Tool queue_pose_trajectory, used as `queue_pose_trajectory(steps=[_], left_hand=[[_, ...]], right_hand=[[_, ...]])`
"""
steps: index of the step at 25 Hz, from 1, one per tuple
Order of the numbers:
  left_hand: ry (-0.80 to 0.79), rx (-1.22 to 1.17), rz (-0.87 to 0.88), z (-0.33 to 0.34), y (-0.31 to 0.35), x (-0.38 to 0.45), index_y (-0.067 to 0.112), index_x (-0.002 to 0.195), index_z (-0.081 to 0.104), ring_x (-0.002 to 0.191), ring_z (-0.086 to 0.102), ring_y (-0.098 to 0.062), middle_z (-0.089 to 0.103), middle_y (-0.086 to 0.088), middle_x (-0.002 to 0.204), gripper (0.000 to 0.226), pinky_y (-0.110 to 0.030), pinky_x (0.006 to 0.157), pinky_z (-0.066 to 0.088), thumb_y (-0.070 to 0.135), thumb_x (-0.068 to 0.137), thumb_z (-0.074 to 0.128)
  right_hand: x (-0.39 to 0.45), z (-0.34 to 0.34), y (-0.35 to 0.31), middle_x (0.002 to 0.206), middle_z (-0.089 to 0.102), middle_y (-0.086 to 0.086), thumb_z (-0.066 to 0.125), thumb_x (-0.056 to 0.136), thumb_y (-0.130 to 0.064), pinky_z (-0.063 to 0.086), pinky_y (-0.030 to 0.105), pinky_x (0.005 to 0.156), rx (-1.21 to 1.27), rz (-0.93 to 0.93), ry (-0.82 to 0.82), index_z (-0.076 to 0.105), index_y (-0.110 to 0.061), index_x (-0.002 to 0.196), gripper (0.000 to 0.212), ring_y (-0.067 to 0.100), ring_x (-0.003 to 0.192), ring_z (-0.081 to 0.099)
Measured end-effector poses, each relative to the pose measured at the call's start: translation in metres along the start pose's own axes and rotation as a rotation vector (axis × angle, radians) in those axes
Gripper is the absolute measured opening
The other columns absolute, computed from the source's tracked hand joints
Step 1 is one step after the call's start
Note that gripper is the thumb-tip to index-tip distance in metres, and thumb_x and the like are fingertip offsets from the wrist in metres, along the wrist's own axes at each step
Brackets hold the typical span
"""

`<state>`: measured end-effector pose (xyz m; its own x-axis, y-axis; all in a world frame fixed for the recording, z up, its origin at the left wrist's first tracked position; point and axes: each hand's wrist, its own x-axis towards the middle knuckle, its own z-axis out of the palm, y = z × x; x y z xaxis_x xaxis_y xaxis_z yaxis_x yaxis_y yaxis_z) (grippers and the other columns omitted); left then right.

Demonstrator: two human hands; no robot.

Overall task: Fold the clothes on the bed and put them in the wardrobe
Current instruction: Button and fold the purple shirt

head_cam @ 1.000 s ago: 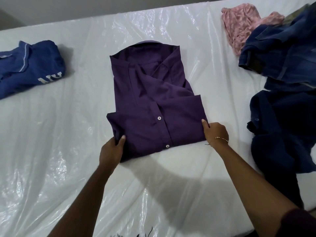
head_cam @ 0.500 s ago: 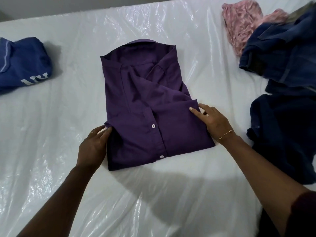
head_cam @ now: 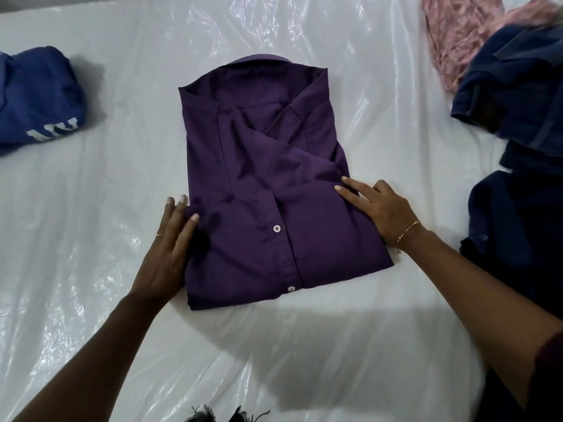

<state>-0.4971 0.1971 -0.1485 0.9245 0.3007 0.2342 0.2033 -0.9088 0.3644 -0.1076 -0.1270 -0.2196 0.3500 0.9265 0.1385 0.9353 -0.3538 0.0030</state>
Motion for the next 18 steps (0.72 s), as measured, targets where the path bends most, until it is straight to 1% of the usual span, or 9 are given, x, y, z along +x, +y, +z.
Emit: queue_pose_trajectory(steps=[3, 5, 6, 8, 9, 10, 12, 15, 18], left_hand=[[-0.116, -0.019, 0.11, -0.001, 0.01, -0.002, 0.002, 0.156, 0.037, 0.158, 0.013, -0.045, 0.035, -0.016, 0.165, 0.048, -0.057, 0.121, 0.028, 0.021, 0.112, 0.032], [-0.17, -0.102, 0.075, -0.006, 0.016, 0.001, 0.007, 0.157, 0.041, 0.16, 0.015, -0.035, 0.036, -0.005, 0.167, 0.055, -0.051, 0.125, 0.025, 0.034, 0.109, 0.037], [-0.199, -0.186, -0.016, -0.007, 0.017, 0.0, 0.014, 0.158, 0.043, 0.159, 0.02, -0.025, 0.037, 0.003, 0.167, 0.06, -0.043, 0.124, 0.029, 0.037, 0.103, 0.046], [-0.23, -0.428, -0.278, -0.01, 0.01, -0.007, 0.033, 0.151, 0.053, 0.15, 0.041, -0.013, 0.049, 0.012, 0.158, 0.062, -0.034, 0.119, 0.039, 0.038, 0.089, 0.057], [-0.19, -0.535, -0.397, -0.012, 0.009, -0.006, 0.043, 0.143, 0.059, 0.142, 0.053, -0.018, 0.059, 0.008, 0.149, 0.055, -0.037, 0.116, 0.044, 0.036, 0.089, 0.058], [-0.149, -0.62, -0.499, -0.015, 0.008, -0.002, 0.049, 0.134, 0.063, 0.133, 0.061, -0.03, 0.067, -0.001, 0.139, 0.045, -0.043, 0.11, 0.049, 0.033, 0.093, 0.057], [-0.138, -0.809, -0.755, -0.026, 0.022, 0.018, 0.033, 0.119, 0.072, 0.11, 0.069, -0.045, 0.074, -0.018, 0.118, 0.022, -0.053, 0.095, 0.056, 0.027, 0.106, 0.055], [-0.308, -0.855, -1.025, -0.035, 0.039, 0.04, 0.013, 0.117, 0.068, 0.087, 0.076, -0.039, 0.077, -0.015, 0.105, 0.036, -0.048, 0.071, 0.063, 0.044, 0.107, 0.052], [-0.242, -0.738, -1.172, -0.027, 0.039, 0.041, 0.008, 0.12, 0.066, 0.083, 0.074, -0.042, 0.072, -0.015, 0.104, 0.042, -0.05, 0.074, 0.063, 0.044, 0.109, 0.048]], right_hand=[[0.0, -0.003, -0.001, 0.19, 0.052, -0.009, 0.083, 0.119, -0.017, 0.078, 0.039, 0.071, 0.02, 0.0, -0.078, 0.06, -0.051, 0.186, 0.079, 0.031, 0.115, 0.058], [0.003, -0.009, -0.008, 0.178, 0.058, -0.011, 0.087, 0.12, -0.033, 0.069, 0.038, 0.09, 0.29, 0.247, -0.15, 0.067, -0.047, 0.18, 0.064, 0.026, 0.125, 0.059], [0.006, -0.01, -0.009, 0.161, 0.067, -0.009, 0.092, 0.118, -0.042, 0.066, 0.041, 0.093, 0.499, 0.453, -0.165, 0.074, -0.04, 0.169, 0.055, 0.021, 0.12, 0.062], [0.01, -0.008, -0.005, 0.12, 0.075, 0.002, 0.095, 0.108, -0.045, 0.066, 0.049, 0.092, 0.838, 0.751, -0.179, 0.079, -0.024, 0.135, 0.038, 0.012, 0.088, 0.064], [0.009, -0.007, -0.003, 0.108, 0.074, 0.008, 0.09, 0.101, -0.041, 0.064, 0.051, 0.092, 0.937, 0.779, -0.176, 0.076, -0.022, 0.12, 0.03, 0.013, 0.078, 0.062], [0.005, -0.008, -0.006, 0.108, 0.075, 0.014, 0.084, 0.097, -0.038, 0.063, 0.051, 0.096, 0.993, 0.788, -0.172, 0.072, -0.022, 0.113, 0.026, 0.016, 0.081, 0.064], [-0.004, -0.015, -0.011, 0.112, 0.076, 0.014, 0.089, 0.107, -0.049, 0.059, 0.047, 0.102, 1.031, 0.862, -0.153, 0.069, -0.021, 0.108, 0.034, 0.022, 0.099, 0.068], [-0.004, -0.023, -0.014, 0.086, 0.064, 0.008, 0.07, 0.124, -0.069, 0.047, 0.046, 0.081, 0.889, 1.016, -0.244, 0.06, -0.014, 0.08, 0.072, 0.028, 0.085, 0.062], [0.004, -0.023, -0.021, 0.086, 0.073, 0.014, 0.063, 0.127, -0.068, 0.059, 0.047, 0.081, 0.738, 1.009, -0.314, 0.067, -0.009, 0.08, 0.076, 0.046, 0.093, 0.078]])
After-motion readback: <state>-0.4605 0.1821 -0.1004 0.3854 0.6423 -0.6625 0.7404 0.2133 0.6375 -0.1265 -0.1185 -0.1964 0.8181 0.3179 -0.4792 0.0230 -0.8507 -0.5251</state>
